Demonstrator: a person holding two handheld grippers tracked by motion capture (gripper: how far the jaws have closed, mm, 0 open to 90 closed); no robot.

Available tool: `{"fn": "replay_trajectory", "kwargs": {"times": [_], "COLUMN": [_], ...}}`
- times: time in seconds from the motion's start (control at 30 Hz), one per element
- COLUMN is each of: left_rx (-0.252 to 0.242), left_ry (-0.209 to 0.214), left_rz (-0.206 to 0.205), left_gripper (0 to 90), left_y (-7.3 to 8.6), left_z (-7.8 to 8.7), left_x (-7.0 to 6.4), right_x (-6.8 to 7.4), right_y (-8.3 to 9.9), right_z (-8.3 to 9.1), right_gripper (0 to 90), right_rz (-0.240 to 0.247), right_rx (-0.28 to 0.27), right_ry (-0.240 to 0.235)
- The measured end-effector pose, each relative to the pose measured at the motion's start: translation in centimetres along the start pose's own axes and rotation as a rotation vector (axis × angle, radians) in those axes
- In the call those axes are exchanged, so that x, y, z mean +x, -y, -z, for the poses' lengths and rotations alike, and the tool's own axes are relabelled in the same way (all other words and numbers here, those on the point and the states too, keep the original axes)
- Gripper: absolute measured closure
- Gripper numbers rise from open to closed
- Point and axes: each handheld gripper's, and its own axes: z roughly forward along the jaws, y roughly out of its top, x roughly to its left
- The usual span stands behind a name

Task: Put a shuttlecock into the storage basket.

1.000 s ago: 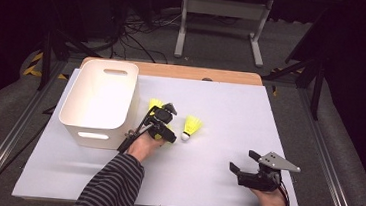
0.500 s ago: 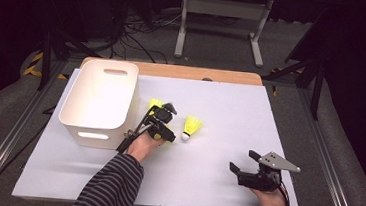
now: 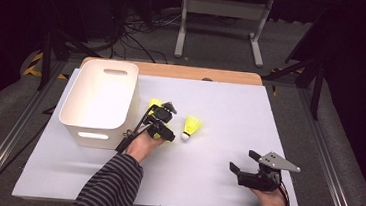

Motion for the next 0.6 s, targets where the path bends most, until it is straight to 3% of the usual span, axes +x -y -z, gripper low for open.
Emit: {"fn": "replay_trajectory", "kwargs": {"times": [0.6], "left_rx": [-0.024], "left_ry": [-0.001], "left_rz": [-0.028], "left_gripper": [49.3], "left_y": [-0.2], "left_z": [1.8], "left_x": [-1.2], "right_x": [0.0], "right_y": [0.0], "right_z": [0.0], "right_gripper": [13.4], "right_rz": [0.001], "right_rx": [-0.001], "right_ry": [-0.001]}}
